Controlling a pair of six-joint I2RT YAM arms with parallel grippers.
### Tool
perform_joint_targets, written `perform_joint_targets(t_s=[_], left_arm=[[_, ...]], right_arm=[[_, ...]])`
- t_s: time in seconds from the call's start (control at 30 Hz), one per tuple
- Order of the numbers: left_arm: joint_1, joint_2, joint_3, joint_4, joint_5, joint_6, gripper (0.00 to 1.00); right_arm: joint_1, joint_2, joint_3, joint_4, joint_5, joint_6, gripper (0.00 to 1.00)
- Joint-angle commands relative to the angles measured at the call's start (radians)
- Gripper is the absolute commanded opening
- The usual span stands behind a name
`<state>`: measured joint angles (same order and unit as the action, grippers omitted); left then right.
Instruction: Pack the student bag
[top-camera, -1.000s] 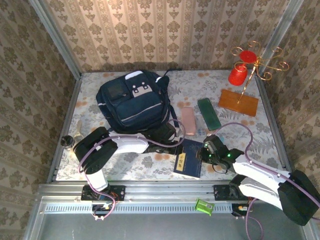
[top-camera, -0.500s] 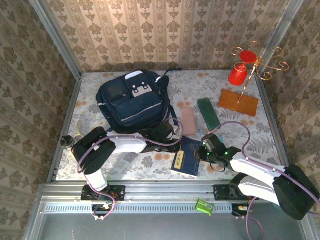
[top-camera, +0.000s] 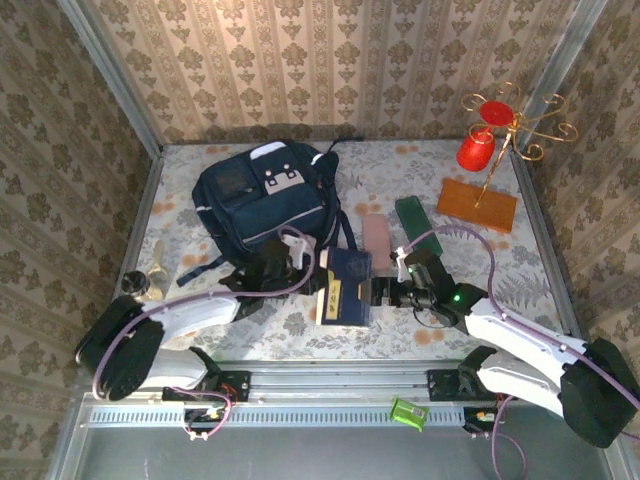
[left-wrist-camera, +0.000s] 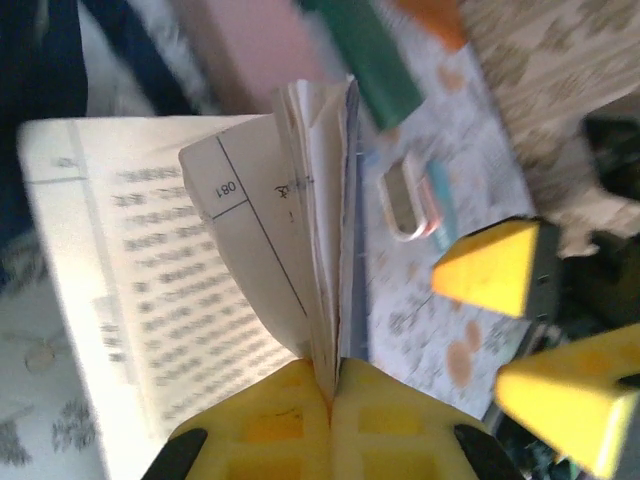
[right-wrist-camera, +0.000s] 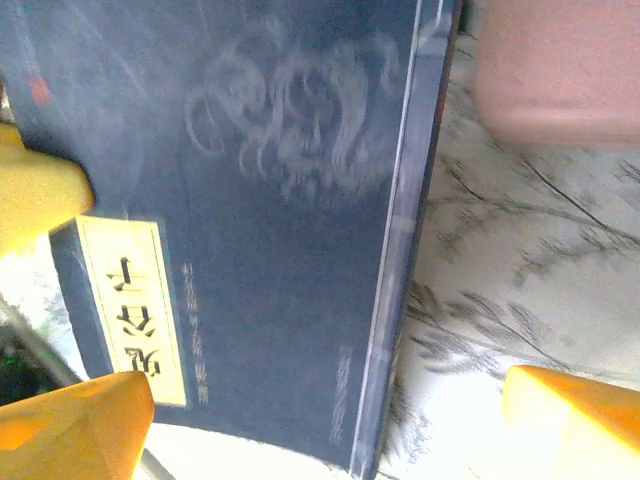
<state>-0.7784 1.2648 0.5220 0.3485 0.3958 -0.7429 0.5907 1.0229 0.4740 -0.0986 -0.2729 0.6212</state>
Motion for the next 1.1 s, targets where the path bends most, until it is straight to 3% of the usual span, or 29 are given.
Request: perform_joint_targets(t_s=[0.0,0.27,0.43,0.57,0.7,0.93,1.0,1.07], left_arm=[[0.037,-0.101,0.010,0.088,0.075,-0.021,0.00],[0.149,-0.231,0.039,0.057,0.188,-0.060,0.00],[0.181,-0.240,0.058,0.067,0.220,-0.091,0.00],[0.202,-0.217,0.043,0.153,0.241,-0.146,0.00],[0.224,-0.182,0.027,0.228,0.282,-0.190,0.00],[0.268,-0.119,0.036,0.173,0.214,-0.107,0.00],[0.277,-0.089,0.045,0.178,0.209,-0.077,0.07],[0.293,-0.064,0.067,0.140,0.199,-0.011,0.26]], right_arm=[[-0.034,0.043,0.041,0.102,-0.164,-0.034,0.97],[-0.109,0.148,0.055,0.392,-0.384,-0.029,1.00],[-0.103,0.226,0.064,0.675,-0.521,0.106,0.95],[-0.090,0.248,0.084,0.766,-0.530,0.156,0.81],[-0.091,0.240,0.081,0.827,-0.499,0.172,0.59],[-0.092,0.230,0.069,0.866,-0.403,0.205,0.25],[-0.094,0.227,0.076,0.851,-0.367,0.212,0.13],[-0.107,0.224,0.088,0.819,-0.338,0.220,0.09]])
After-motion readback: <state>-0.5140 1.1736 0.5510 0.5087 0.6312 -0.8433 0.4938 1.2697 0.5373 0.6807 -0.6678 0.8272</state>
